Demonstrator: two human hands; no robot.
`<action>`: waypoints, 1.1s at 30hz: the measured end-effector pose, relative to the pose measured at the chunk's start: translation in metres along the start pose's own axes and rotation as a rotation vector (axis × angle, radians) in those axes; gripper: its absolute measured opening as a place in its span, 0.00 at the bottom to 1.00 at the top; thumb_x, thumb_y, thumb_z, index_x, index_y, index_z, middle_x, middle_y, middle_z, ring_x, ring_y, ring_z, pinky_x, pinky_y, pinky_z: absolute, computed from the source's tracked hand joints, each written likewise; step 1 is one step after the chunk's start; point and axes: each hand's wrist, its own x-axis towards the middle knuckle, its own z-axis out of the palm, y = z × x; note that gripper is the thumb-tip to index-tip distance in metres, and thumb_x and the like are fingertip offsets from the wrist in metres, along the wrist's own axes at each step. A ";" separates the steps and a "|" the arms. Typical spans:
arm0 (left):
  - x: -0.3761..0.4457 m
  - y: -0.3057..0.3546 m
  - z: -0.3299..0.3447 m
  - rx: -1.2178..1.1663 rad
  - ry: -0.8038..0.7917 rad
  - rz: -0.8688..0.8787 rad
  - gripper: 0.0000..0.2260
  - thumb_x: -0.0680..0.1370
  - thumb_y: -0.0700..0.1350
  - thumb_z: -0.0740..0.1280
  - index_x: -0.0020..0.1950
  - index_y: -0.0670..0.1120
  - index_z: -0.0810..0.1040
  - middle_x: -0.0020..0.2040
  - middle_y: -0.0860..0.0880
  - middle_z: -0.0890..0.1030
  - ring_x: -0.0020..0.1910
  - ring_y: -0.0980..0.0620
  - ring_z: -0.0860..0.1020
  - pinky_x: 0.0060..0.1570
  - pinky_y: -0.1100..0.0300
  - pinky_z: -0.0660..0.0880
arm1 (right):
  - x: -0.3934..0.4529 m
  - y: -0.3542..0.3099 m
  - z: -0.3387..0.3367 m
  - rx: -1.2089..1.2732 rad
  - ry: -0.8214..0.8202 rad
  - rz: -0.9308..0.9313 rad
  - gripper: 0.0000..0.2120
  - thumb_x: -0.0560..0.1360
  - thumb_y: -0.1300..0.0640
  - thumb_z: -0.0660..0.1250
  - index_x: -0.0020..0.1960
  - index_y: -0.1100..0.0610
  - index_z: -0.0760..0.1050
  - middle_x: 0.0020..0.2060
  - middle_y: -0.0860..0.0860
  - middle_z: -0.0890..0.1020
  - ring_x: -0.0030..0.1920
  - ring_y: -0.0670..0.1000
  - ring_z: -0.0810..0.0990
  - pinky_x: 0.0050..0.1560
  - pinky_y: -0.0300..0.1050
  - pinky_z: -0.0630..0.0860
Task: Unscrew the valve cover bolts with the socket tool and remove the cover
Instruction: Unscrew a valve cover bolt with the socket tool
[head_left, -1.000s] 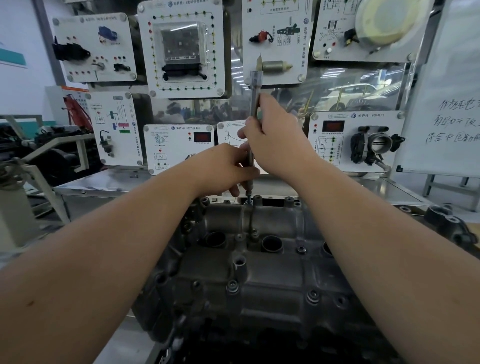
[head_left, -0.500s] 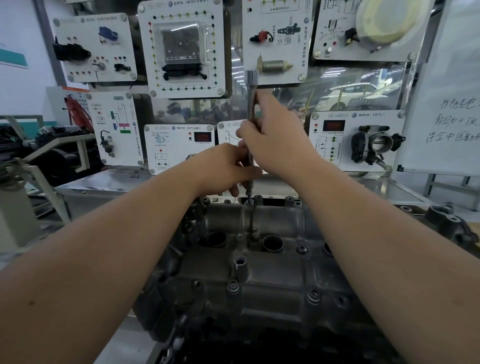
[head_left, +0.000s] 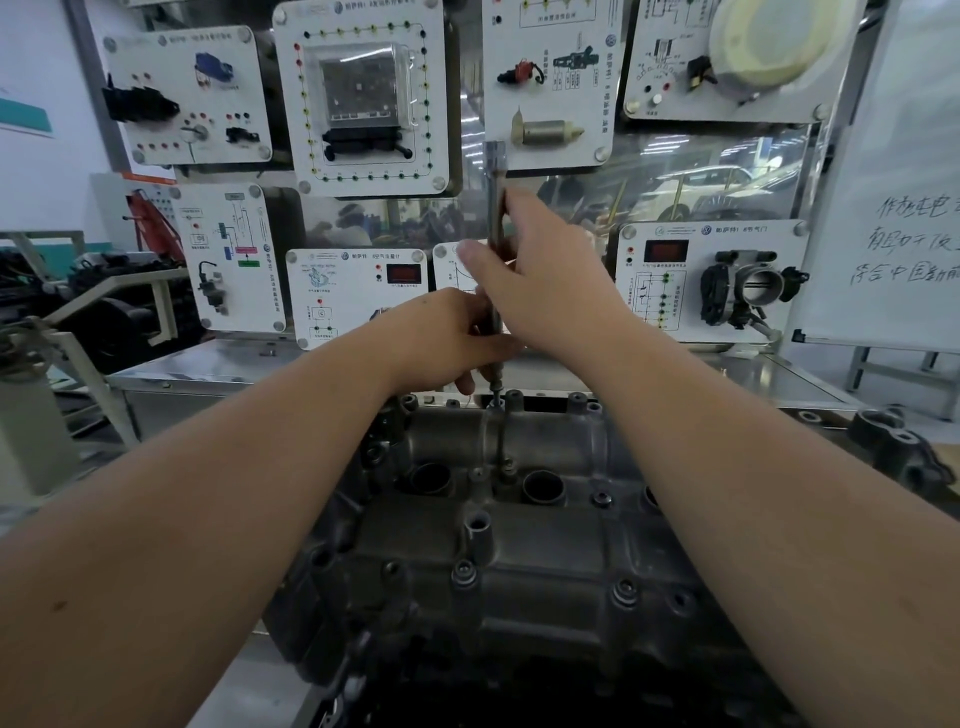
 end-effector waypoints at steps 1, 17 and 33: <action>0.001 0.000 0.000 0.005 0.005 -0.002 0.11 0.81 0.58 0.66 0.56 0.52 0.80 0.40 0.58 0.86 0.33 0.59 0.84 0.39 0.59 0.74 | 0.001 0.000 0.000 -0.034 0.016 -0.009 0.11 0.82 0.49 0.65 0.58 0.56 0.75 0.44 0.50 0.83 0.45 0.49 0.82 0.45 0.41 0.76; 0.000 0.001 0.000 -0.019 0.012 -0.021 0.11 0.81 0.58 0.67 0.54 0.53 0.80 0.38 0.60 0.85 0.33 0.60 0.84 0.39 0.60 0.74 | 0.001 0.000 -0.001 -0.038 0.039 0.001 0.13 0.81 0.47 0.66 0.56 0.56 0.76 0.43 0.52 0.83 0.43 0.51 0.83 0.46 0.48 0.79; -0.003 0.004 -0.002 -0.034 0.020 -0.021 0.10 0.81 0.55 0.68 0.55 0.50 0.81 0.39 0.62 0.85 0.33 0.59 0.83 0.40 0.60 0.78 | 0.001 -0.001 -0.003 -0.010 0.038 0.002 0.11 0.82 0.51 0.65 0.58 0.57 0.76 0.43 0.53 0.84 0.43 0.52 0.84 0.48 0.53 0.81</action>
